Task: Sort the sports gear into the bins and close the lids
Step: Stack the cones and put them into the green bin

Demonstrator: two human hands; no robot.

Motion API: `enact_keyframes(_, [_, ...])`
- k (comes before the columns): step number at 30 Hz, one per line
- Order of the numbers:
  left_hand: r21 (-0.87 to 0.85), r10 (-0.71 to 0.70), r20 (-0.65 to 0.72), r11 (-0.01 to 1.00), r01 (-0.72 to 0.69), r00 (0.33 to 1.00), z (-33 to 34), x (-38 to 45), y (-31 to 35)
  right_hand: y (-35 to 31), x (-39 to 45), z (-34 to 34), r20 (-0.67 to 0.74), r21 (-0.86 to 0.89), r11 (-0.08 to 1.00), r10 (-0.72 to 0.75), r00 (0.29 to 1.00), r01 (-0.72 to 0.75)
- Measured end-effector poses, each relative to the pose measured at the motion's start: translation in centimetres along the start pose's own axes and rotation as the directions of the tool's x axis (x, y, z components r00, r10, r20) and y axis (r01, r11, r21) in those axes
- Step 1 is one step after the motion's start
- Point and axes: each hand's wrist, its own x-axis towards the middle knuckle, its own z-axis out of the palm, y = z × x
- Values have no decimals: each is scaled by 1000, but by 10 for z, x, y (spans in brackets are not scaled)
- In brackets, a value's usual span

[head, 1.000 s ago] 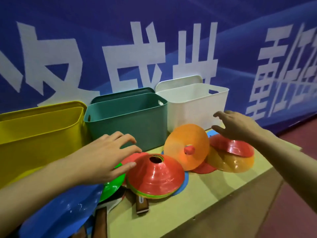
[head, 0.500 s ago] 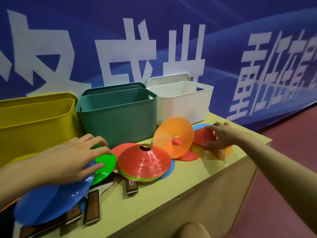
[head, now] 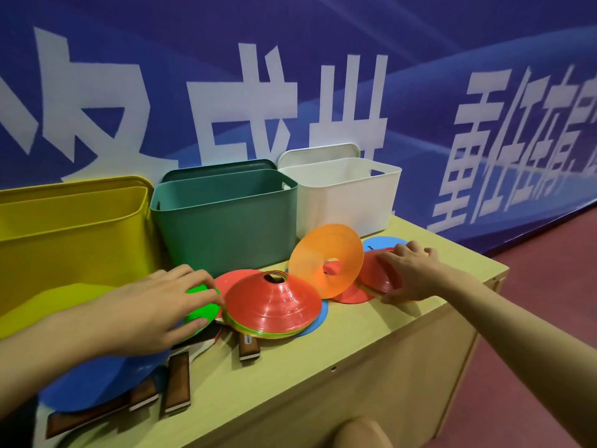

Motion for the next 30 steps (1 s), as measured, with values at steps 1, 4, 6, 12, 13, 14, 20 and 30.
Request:
enact_keyframes(1, [-3, -1, 2, 1000, 1, 1000, 1, 0, 0, -2, 0, 0, 16, 0, 1000, -2, 1000, 2])
enact_keyframes(4, [-7, -10, 11, 1000, 10, 1000, 2, 0, 0, -5, 0, -3, 9, 10, 1000, -6, 1000, 6])
enact_keyframes(6, [-7, -9, 11, 1000, 9, 1000, 1, 0, 0, -5, -1, -4, -13, 31, 1000, 2, 1000, -2])
enact_keyframes(12, [-13, -14, 9, 1000, 14, 1000, 0, -2, 1, -3, -7, -15, -77, -5, 1000, 10, 997, -10])
enact_keyframes(13, [-17, -18, 15, 1000, 18, 1000, 0, -3, 1, -3, -8, -15, -62, -9, 1000, 8, 998, -9])
enact_keyframes(14, [-19, -20, 18, 1000, 21, 1000, 0, -3, 2, -2, -9, -15, -57, -6, 1000, 9, 998, -10])
enact_keyframes(20, [-23, -29, 10, 999, 29, 1000, -1, -10, 6, -3, -11, -23, -148, 59, 997, 50, 988, -42])
enact_keyframes(30, [-33, -56, -28, 998, 55, 998, -3, -15, 2, -2, -15, -28, -92, 188, 977, 122, 988, -103])
